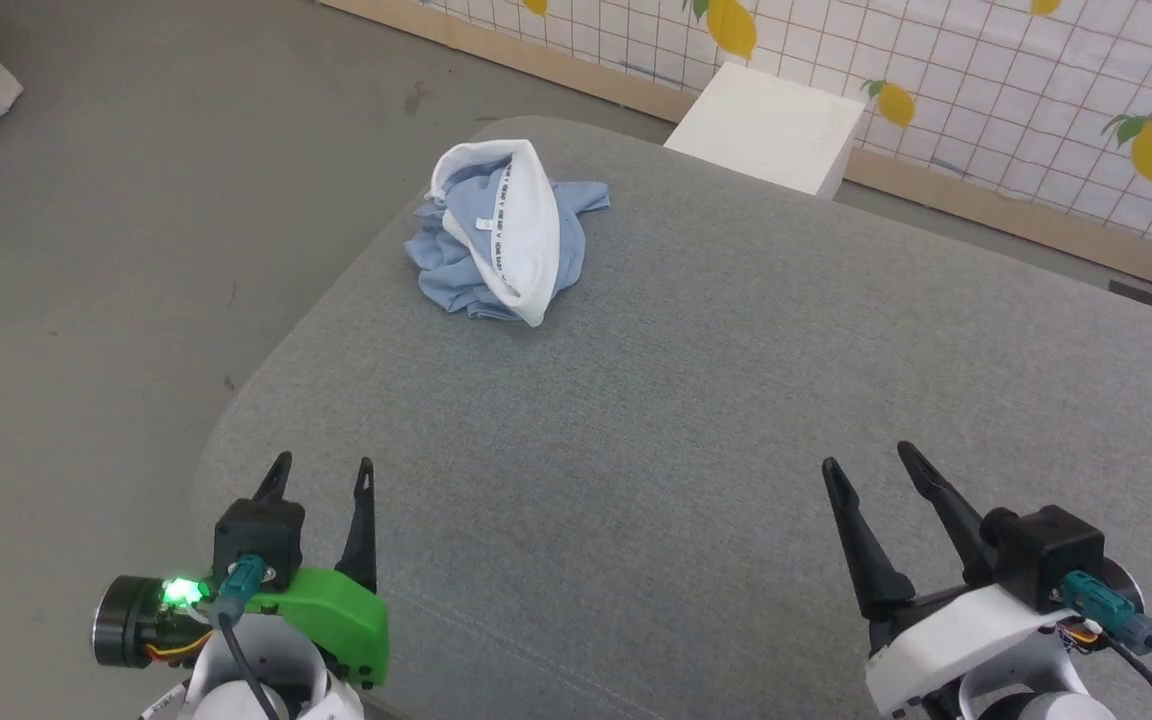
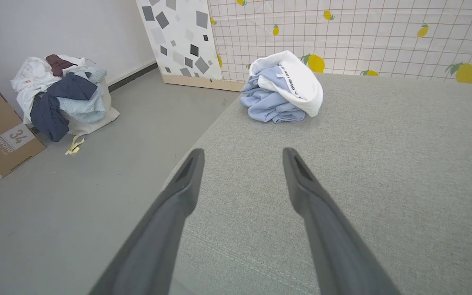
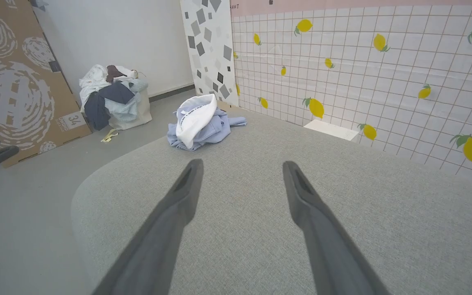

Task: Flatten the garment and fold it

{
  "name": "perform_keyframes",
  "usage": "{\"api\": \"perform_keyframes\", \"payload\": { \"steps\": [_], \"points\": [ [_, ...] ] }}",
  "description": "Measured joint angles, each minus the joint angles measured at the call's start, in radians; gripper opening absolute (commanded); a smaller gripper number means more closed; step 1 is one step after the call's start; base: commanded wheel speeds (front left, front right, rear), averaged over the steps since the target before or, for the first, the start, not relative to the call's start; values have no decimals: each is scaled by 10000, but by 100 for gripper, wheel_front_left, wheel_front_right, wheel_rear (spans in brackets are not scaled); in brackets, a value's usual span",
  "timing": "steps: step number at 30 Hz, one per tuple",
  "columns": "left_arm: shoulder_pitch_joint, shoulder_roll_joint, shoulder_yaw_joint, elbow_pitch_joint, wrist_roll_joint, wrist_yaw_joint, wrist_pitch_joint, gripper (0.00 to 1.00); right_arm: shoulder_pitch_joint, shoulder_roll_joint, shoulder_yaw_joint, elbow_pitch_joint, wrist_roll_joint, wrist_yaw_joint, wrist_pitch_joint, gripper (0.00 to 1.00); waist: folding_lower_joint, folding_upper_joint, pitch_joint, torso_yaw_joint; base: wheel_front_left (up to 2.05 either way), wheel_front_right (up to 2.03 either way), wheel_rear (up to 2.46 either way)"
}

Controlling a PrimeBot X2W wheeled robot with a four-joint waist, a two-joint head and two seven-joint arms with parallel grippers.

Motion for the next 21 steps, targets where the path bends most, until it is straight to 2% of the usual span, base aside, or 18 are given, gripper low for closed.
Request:
{"api": "perform_keyframes", "payload": {
  "steps": [12,18,21],
  "points": [
    [-363,84,125,-468,-362,65,173,100,-77,-98,-186,-573,-194,0,257,100,0,0,688,-295,0,0,0],
    [-2162,472,366,-529,-888,-464,940,100,-405,-374,-401,-1340,-504,0,531,100,0,0,1590,-638,0,0,0],
    [-3513,930,447,-65,-1166,-949,1801,100,-559,-449,-453,-1689,-637,0,621,100,0,0,2163,-883,0,0,0]
  ]
}}
